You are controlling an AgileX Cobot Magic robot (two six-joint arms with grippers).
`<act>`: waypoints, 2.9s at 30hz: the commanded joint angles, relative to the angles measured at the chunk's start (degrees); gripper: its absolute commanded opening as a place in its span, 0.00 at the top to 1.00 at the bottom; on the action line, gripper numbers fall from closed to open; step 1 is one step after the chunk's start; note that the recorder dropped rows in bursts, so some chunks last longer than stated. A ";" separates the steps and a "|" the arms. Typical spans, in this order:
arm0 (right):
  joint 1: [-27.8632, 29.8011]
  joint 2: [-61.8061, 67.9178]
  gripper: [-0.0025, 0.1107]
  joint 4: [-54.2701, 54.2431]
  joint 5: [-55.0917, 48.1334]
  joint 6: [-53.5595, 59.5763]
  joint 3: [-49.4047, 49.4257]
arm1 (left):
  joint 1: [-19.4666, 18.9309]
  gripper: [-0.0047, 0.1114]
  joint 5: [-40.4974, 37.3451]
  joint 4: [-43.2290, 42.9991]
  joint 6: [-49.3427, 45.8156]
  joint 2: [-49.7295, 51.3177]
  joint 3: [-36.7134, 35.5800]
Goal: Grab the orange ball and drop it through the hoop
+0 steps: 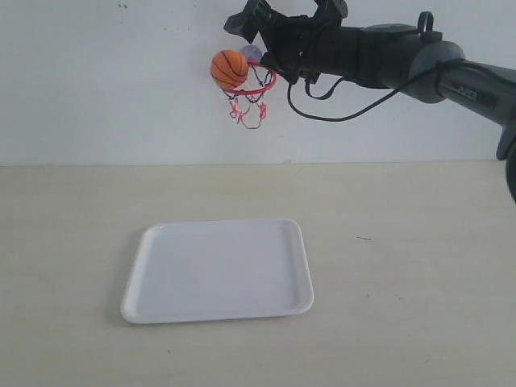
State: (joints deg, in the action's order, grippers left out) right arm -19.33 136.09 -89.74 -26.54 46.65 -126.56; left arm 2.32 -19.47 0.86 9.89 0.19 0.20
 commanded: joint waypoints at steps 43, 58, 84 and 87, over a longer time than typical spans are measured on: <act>11.94 -6.16 0.98 21.61 -43.43 -21.87 -0.38 | 0.36 0.92 0.44 -0.07 0.15 -0.19 -0.20; 10.17 -22.66 0.98 31.76 -43.43 -17.01 27.83 | 0.36 0.92 0.44 -0.07 0.15 -0.19 -0.20; 1.48 -49.47 0.98 17.58 -22.80 7.91 100.81 | 0.36 0.92 0.44 -0.07 0.15 -0.19 -0.20; 1.48 -49.47 0.98 17.56 -22.79 7.91 100.95 | 0.36 0.92 0.44 -0.07 0.15 -0.19 -0.20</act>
State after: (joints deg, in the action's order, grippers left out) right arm -17.71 87.38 -72.14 -49.41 53.82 -26.00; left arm 2.32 -19.47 0.86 9.89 0.19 0.20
